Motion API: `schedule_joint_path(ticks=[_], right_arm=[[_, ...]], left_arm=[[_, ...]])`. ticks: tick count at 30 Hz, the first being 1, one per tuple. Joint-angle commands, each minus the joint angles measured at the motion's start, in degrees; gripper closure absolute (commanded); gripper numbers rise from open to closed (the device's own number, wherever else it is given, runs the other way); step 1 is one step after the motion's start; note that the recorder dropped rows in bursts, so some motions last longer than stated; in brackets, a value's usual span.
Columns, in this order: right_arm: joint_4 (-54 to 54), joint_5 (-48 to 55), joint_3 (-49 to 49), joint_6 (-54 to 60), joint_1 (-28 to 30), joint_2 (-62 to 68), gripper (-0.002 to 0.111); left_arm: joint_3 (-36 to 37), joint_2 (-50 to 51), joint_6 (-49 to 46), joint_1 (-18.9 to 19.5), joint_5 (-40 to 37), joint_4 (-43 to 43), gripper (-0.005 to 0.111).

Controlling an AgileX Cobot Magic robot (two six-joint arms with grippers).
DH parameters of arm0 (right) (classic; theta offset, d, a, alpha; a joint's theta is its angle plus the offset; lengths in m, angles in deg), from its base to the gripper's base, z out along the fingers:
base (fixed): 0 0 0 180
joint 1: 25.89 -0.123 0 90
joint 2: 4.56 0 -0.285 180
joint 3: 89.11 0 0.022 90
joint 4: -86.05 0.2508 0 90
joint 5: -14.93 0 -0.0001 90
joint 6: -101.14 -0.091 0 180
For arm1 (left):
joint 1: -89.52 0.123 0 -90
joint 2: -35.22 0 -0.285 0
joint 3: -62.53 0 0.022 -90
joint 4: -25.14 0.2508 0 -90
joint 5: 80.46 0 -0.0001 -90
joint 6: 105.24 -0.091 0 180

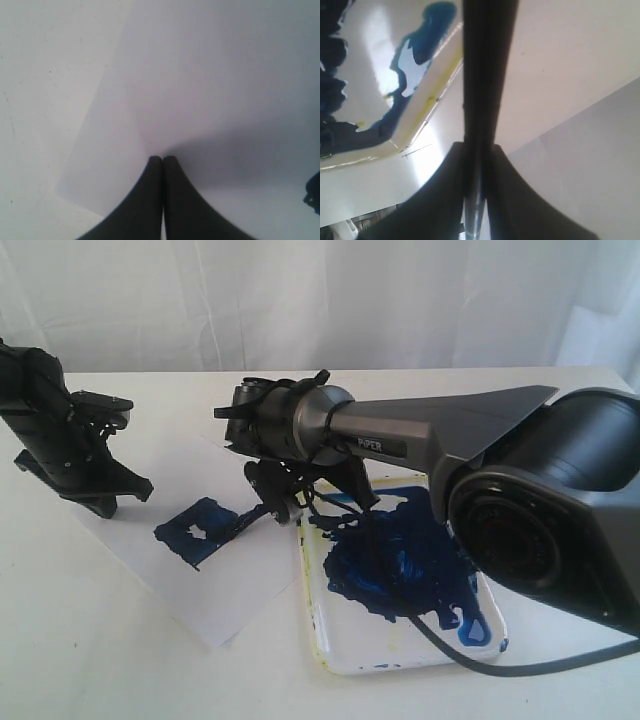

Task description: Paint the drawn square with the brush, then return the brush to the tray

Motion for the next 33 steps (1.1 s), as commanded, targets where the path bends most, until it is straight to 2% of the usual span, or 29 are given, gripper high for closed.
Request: schedule_joint_path(ticks=[1, 5, 21, 28, 33], right_arm=[[-0.2, -3.5, -0.1, -7.7, 0.2, -0.3, 0.108], [-0.2, -5.2, -0.1, -13.3, 0.2, -0.3, 0.108], [-0.9, -5.6, -0.2, -9.5, -2.1, 0.6, 0.108], [-1.7, -3.4, -0.2, -10.3, -1.9, 1.0, 0.108], [-2.9, -3.4, -0.2, -15.1, -1.9, 1.0, 0.108]], left_arm=[[0.4, 0.9, 0.0, 0.2, -2.1, 0.9, 0.107], [0.4, 0.9, 0.0, 0.2, -2.1, 0.9, 0.107], [0.4, 0.9, 0.0, 0.2, -2.2, 0.9, 0.107], [0.4, 0.9, 0.0, 0.2, -2.2, 0.9, 0.107], [0.4, 0.9, 0.0, 0.2, -2.3, 0.9, 0.107]])
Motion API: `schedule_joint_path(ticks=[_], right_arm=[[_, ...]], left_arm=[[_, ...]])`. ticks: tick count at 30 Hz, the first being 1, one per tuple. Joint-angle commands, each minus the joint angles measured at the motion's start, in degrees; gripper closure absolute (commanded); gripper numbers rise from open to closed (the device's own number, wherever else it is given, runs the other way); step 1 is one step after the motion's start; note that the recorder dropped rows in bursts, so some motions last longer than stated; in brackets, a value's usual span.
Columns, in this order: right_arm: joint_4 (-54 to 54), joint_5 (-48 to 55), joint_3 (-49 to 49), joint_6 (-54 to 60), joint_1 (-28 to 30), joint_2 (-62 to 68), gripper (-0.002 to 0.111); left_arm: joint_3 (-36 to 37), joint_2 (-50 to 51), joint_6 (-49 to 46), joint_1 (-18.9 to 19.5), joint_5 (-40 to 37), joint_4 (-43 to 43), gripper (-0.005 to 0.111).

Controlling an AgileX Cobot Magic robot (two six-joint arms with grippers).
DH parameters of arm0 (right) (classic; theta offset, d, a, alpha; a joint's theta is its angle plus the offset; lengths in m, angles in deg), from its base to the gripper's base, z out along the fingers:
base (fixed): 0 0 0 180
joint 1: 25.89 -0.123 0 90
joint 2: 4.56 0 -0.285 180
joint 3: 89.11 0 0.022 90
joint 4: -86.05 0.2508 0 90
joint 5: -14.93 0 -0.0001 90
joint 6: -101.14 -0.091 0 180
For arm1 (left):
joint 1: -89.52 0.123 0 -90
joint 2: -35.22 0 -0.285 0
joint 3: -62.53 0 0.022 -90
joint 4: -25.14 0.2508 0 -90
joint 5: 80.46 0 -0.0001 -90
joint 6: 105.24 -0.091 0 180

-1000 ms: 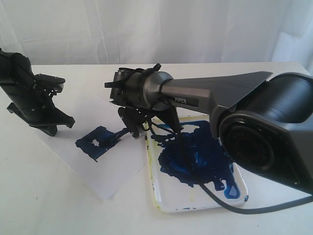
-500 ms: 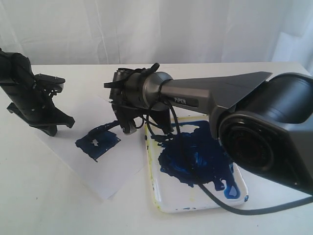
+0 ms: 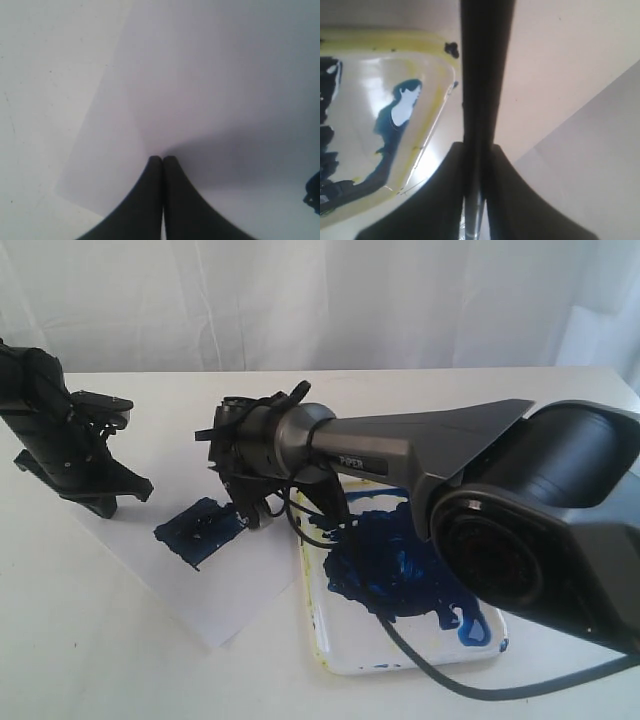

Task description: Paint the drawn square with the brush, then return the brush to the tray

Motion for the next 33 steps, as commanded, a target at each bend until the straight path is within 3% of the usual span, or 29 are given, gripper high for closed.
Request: schedule_joint_path(ticks=[1, 9, 18, 26, 33], right_arm=[[-1.4, 0.8, -0.2, -3.7, 0.3, -0.2, 0.108], [-2.5, 8.9, -0.2, -0.2, 0.6, 1.6, 0.108], [-2.5, 4.6, -0.2, 6.8, 0.6, 0.5, 0.108], [-4.6, 0.5, -0.2, -6.8, 0.6, 0.5, 0.108], [-4.7, 0.6, -0.2, -6.5, 0.6, 0.6, 0.108]], left_arm=[[0.4, 0.9, 0.0, 0.2, -2.3, 0.8, 0.107], [0.4, 0.9, 0.0, 0.2, -2.4, 0.8, 0.107], [0.4, 0.9, 0.0, 0.2, -2.3, 0.8, 0.107], [0.4, 0.9, 0.0, 0.2, -2.3, 0.8, 0.107], [0.4, 0.9, 0.0, 0.2, -2.3, 0.8, 0.107]])
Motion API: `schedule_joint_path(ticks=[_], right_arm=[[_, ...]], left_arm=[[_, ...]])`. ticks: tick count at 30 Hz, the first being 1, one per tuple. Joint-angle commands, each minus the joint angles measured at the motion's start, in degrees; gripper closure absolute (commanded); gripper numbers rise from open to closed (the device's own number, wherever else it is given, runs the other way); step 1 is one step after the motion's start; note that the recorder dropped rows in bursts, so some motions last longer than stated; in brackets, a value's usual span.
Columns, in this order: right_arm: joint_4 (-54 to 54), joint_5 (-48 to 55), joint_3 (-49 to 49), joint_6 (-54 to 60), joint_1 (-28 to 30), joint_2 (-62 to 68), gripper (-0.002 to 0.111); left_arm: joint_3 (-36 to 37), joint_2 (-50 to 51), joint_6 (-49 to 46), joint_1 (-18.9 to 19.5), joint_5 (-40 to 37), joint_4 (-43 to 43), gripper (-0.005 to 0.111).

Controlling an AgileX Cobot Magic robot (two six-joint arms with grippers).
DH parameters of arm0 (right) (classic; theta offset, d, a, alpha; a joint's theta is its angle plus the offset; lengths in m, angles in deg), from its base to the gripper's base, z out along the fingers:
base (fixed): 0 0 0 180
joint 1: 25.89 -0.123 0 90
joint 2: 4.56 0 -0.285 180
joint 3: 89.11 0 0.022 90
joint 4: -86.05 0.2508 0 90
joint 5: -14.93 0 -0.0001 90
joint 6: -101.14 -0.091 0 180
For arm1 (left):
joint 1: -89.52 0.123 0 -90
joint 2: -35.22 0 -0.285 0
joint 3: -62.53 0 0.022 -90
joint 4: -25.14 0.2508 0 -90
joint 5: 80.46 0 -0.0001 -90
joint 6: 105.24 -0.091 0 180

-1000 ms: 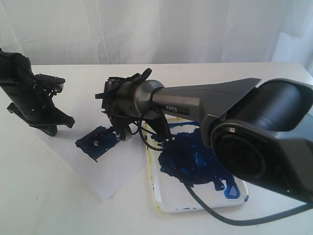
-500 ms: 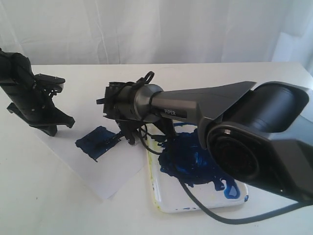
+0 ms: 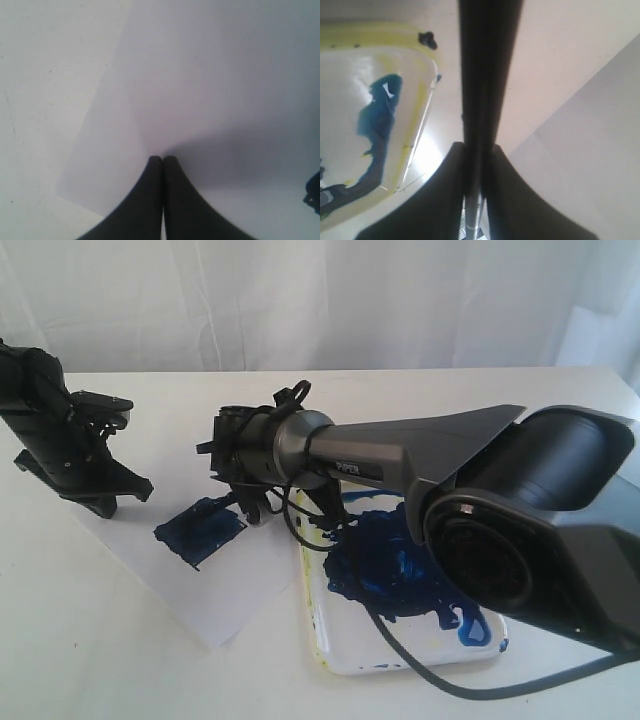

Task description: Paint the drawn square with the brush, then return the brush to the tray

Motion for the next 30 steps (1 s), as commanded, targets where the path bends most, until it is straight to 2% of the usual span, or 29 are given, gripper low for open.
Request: schedule_joint_path(ticks=[1, 4, 12, 22, 30], right_arm=[[-0.1, 0.5, -0.2, 1.6, 0.6, -0.5, 0.108], [3.3, 2.8, -0.2, 9.4, 0.6, -0.5, 0.108], [3.8, 6.4, -0.2, 12.9, 0.6, -0.8, 0.108], [3.0, 7.2, -0.2, 11.1, 1.0, -4.4, 0.108], [3.2, 9.9, -0.2, 10.8, 5.0, -6.6, 0.108]], left_arm=[[0.4, 0.9, 0.0, 0.2, -2.3, 0.8, 0.107], [0.4, 0.9, 0.0, 0.2, -2.3, 0.8, 0.107], [0.4, 0.9, 0.0, 0.2, -2.3, 0.8, 0.107], [0.4, 0.9, 0.0, 0.2, -2.3, 0.8, 0.107], [0.4, 0.9, 0.0, 0.2, -2.3, 0.8, 0.107]])
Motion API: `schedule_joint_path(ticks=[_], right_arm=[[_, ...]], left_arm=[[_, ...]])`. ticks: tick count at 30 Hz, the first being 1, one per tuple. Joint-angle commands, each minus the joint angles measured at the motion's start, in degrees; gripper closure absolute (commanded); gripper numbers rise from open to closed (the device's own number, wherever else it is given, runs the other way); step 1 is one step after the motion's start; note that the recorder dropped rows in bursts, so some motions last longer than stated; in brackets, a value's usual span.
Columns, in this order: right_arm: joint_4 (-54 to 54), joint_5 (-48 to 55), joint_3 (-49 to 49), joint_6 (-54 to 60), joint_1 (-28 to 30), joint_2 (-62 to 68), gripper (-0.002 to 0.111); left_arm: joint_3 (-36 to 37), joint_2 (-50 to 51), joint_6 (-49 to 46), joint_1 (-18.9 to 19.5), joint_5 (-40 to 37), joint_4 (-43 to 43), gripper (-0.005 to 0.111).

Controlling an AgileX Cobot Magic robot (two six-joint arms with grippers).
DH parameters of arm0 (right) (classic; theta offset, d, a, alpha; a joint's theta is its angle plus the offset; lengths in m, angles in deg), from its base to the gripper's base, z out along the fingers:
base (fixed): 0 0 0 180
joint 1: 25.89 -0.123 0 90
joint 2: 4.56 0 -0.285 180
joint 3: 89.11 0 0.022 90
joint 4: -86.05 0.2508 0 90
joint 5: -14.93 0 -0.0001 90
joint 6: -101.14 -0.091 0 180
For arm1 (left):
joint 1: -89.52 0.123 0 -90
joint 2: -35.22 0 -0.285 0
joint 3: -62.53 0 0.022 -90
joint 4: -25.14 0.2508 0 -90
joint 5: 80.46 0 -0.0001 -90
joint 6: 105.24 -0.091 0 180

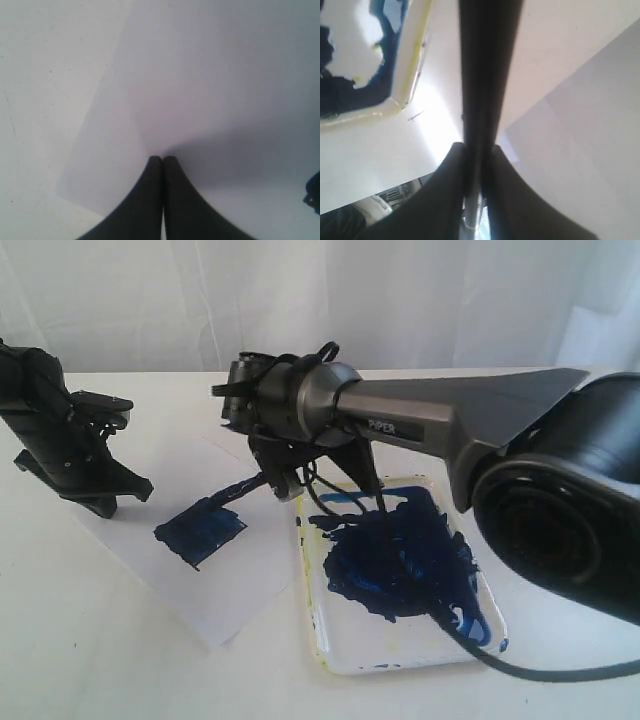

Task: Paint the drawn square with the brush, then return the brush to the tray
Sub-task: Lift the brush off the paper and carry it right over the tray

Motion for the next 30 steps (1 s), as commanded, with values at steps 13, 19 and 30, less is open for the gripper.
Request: schedule_joint_path(ticks=[13, 19, 30], right_arm=[[12.9, 1.3, -0.2, 10.7, 14.6, -2.2, 0.108], [13.9, 1.3, -1.0, 13.6, 17.2, -4.7, 0.108], [8.7, 1.3, -16.8, 13.6, 21.9, -8.6, 0.108]], left_arm=[[0.4, 0.9, 0.0, 0.2, -2.3, 0.8, 0.107], [0.4, 0.9, 0.0, 0.2, -2.3, 0.8, 0.107], [0.4, 0.9, 0.0, 0.2, -2.5, 0.8, 0.107]])
